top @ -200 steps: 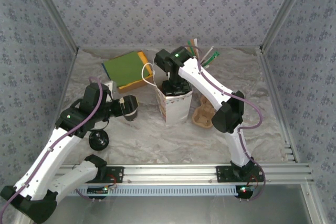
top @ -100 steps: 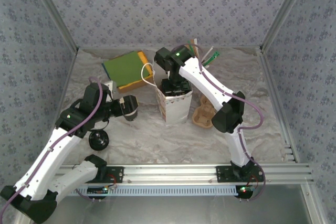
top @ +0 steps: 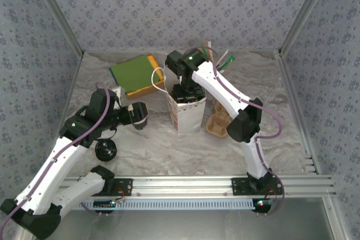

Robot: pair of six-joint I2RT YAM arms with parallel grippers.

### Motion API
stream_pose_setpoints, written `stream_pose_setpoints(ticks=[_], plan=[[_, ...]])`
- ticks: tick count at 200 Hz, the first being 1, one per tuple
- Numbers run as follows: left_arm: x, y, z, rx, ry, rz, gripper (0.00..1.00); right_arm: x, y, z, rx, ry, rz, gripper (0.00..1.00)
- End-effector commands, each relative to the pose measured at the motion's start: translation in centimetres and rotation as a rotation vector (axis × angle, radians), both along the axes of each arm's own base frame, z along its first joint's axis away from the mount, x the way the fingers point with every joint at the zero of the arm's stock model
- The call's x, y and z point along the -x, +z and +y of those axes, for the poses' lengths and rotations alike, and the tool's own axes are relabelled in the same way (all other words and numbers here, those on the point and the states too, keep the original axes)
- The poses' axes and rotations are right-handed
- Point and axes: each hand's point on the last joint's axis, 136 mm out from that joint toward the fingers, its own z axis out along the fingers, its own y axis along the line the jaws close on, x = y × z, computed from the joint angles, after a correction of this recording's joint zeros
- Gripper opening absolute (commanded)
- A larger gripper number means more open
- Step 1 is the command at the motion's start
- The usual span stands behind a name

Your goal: Pack the takeout coffee

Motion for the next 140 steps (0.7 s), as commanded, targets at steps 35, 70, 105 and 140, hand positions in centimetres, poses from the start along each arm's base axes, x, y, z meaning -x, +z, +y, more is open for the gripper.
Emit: stream_pose_setpoints(ticks=[35, 70, 105, 140], plan=[[-0.12, 0.35, -0.48, 0.016, -0.015, -0.009, 1.0, 2.84, -0.05, -3.17, 0.131, 0.005, 0.129, 0.68], [-0.16, 0.29, -0.5, 0.014, -0.016, -0.007, 1.0, 2.84, -0.14, -3.3, 0.129, 0.002, 0.13, 0.68], [-0.2, 0.43, -0.54, 0.016, -0.017, -0.01, 1.0, 2.84, -0.17, -3.25, 0.127, 0.002, 0.131, 0.68], [-0.19, 0.38, -0.51, 0.015, -0.016, -0.008, 1.0, 2.85, -0.18, -3.3, 0.128, 0.002, 0.131, 0.68]])
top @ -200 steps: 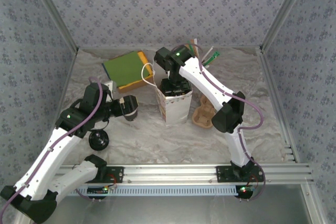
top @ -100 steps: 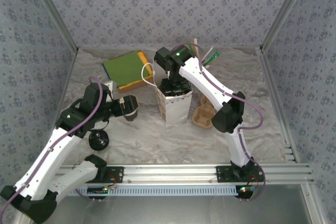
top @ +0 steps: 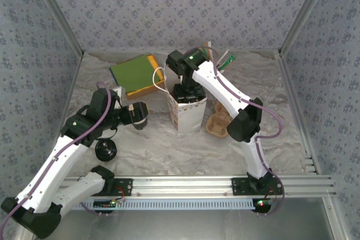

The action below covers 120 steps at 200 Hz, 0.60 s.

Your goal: Pack the takeout coffee

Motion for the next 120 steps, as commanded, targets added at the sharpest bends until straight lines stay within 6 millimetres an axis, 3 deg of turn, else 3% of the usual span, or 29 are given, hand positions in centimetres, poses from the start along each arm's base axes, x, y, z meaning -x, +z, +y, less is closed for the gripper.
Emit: stream_pose_setpoints(ticks=[1, 120], plan=[[-0.04, 0.67, -0.44, 0.021, -0.016, -0.019, 1.0, 3.01, -0.06, -3.07, 0.125, 0.009, 0.128, 0.68], [0.1, 0.63, -0.42, 0.024, -0.016, -0.016, 0.99, 2.91, 0.03, -3.38, 0.129, 0.007, 0.122, 0.68]])
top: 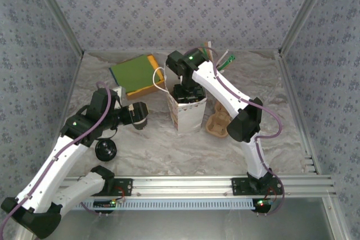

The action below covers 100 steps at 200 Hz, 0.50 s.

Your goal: Pack the takeout coffee

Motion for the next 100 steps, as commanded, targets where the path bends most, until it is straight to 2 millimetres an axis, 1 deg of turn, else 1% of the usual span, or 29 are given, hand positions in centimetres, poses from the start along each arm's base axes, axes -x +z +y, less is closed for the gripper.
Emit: stream_pose_setpoints(ticks=[1, 100], plan=[[0.09, 0.65, -0.41, 0.025, -0.016, -0.016, 1.0, 2.89, 0.19, -3.27, 0.124, 0.006, 0.118, 0.68], [0.12, 0.57, -0.39, 0.026, -0.014, -0.014, 0.99, 3.06, 0.18, -3.34, 0.127, 0.003, 0.119, 0.68]])
